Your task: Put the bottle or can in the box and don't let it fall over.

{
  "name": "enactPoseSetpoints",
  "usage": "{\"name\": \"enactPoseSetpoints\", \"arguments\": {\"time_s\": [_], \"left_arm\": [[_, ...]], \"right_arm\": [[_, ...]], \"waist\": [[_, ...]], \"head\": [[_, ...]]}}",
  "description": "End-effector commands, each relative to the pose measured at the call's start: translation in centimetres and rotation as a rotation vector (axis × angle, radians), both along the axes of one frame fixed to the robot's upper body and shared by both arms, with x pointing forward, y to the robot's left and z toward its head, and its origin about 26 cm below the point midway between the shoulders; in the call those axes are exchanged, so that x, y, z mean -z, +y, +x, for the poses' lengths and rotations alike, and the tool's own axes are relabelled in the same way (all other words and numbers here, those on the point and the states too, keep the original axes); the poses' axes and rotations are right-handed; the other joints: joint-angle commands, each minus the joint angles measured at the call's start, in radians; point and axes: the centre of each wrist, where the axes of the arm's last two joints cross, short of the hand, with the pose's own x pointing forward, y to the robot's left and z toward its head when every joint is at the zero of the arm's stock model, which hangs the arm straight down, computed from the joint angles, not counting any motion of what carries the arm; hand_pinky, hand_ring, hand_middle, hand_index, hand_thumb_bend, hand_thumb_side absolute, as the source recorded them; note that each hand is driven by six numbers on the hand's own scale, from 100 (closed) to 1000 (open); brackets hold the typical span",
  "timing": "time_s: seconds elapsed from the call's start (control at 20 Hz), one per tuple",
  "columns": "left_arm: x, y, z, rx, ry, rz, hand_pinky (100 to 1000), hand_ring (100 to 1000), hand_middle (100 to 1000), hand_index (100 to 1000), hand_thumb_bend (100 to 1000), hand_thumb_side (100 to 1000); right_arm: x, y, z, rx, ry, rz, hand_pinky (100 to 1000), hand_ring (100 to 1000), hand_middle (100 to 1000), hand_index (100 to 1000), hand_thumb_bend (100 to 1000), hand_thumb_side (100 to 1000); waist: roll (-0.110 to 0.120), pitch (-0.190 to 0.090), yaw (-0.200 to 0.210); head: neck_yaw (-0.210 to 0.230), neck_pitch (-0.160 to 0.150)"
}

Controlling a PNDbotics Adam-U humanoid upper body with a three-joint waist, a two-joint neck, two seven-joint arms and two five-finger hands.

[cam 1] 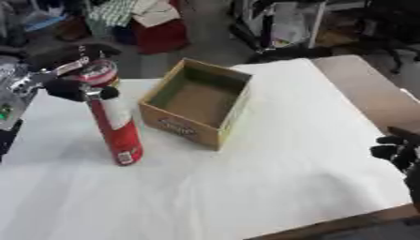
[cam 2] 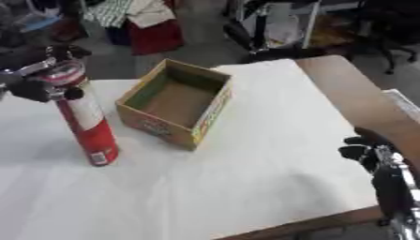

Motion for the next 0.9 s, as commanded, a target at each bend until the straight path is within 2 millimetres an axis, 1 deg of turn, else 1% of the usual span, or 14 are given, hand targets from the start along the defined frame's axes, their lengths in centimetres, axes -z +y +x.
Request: {"name": "enactPoseSetpoints", "arguments": {"time_s": [0.05, 0.1, 0.15, 0.2, 0.25, 0.3, 0.4, 0.45, 0.5, 0.55, 0.6, 0.75, 0.8, 0.9], "left_arm": [[0.3, 0.2, 0.1, -0.001, 0.019, 0.047, 805, 813, 834, 983, 371, 944], [0.3, 0.2, 0.0, 0.001, 0.024, 0.057, 774, 778, 800, 966, 302, 893], [0.4, 0.3, 0.0, 0.003, 0.029, 0.068, 720, 730, 758, 943, 225, 829], [0.4, 0.3, 0.0, 0.003, 0.034, 0.077, 688, 698, 732, 926, 184, 788], [0.5, 0.4, 0.0, 0.004, 0.04, 0.085, 625, 627, 668, 890, 105, 700], [0.5, 0.4, 0.0, 0.005, 0.045, 0.09, 570, 579, 620, 865, 100, 631], [0.6, 0.4, 0.0, 0.01, 0.053, 0.096, 445, 483, 562, 824, 100, 502], [0.5, 0.4, 0.0, 0.014, 0.056, 0.097, 375, 426, 517, 793, 100, 426], [0.5, 0.3, 0.0, 0.018, 0.057, 0.097, 375, 426, 517, 793, 100, 426], [0.3, 0.3, 0.0, 0.021, 0.052, 0.094, 273, 331, 447, 746, 100, 377], [0.0, 0.2, -0.1, 0.023, 0.044, 0.089, 232, 296, 412, 727, 100, 381], [-1.3, 0.1, -0.2, 0.035, 0.005, 0.074, 208, 276, 394, 718, 100, 403], [-1.9, 0.1, -0.3, 0.038, -0.009, 0.066, 205, 272, 392, 716, 100, 397], [-3.6, 0.2, -0.5, 0.038, -0.054, 0.044, 200, 268, 390, 714, 100, 397]], "right_arm": [[-0.7, 0.0, 0.3, -0.01, -0.026, -0.007, 727, 659, 644, 818, 100, 846], [-0.7, 0.0, 0.2, -0.01, -0.025, -0.007, 727, 659, 644, 818, 100, 846], [-0.7, 0.0, 0.2, -0.01, -0.025, -0.007, 727, 659, 644, 818, 100, 846], [-0.7, 0.0, 0.2, -0.009, -0.025, -0.007, 727, 659, 644, 818, 100, 847], [-0.7, 0.0, 0.2, -0.009, -0.025, -0.007, 727, 659, 644, 818, 100, 846], [-0.7, 0.0, 0.2, -0.009, -0.025, -0.007, 727, 659, 644, 817, 100, 846], [-0.7, 0.0, 0.2, -0.008, -0.025, -0.008, 727, 659, 644, 817, 100, 847], [-0.7, 0.0, 0.2, -0.008, -0.024, -0.008, 727, 659, 644, 817, 100, 847], [-0.7, 0.0, 0.2, -0.008, -0.024, -0.008, 727, 659, 644, 817, 100, 847], [-0.7, 0.0, 0.2, -0.008, -0.024, -0.008, 727, 659, 644, 817, 100, 847], [-0.7, 0.0, 0.2, -0.007, -0.024, -0.008, 727, 659, 644, 817, 100, 847], [-0.7, -0.1, 0.2, -0.005, -0.023, -0.008, 727, 658, 643, 817, 100, 847], [-0.6, -0.1, 0.2, -0.005, -0.023, -0.009, 727, 659, 643, 817, 100, 847], [-0.6, -0.1, 0.2, -0.003, -0.021, -0.009, 727, 659, 643, 817, 100, 847]], "waist": [[-0.004, -0.004, -0.001], [-0.004, -0.004, -0.001], [-0.004, -0.004, 0.0], [-0.004, -0.004, 0.0], [-0.004, -0.004, 0.001], [-0.004, -0.004, 0.001], [-0.004, -0.004, 0.002], [-0.004, -0.004, 0.002], [-0.004, -0.004, 0.002], [-0.005, -0.004, 0.002], [-0.005, -0.005, 0.002], [-0.005, -0.006, 0.003], [-0.004, -0.006, 0.003], [-0.004, -0.008, 0.004]], "head": [[-0.003, -0.011], [-0.004, -0.011], [-0.004, -0.011], [-0.004, -0.011], [-0.004, -0.011], [-0.004, -0.011], [-0.005, -0.011], [-0.005, -0.011], [-0.005, -0.012], [-0.005, -0.012], [-0.006, -0.011], [-0.007, -0.011], [-0.007, -0.011], [-0.008, -0.01]]}}
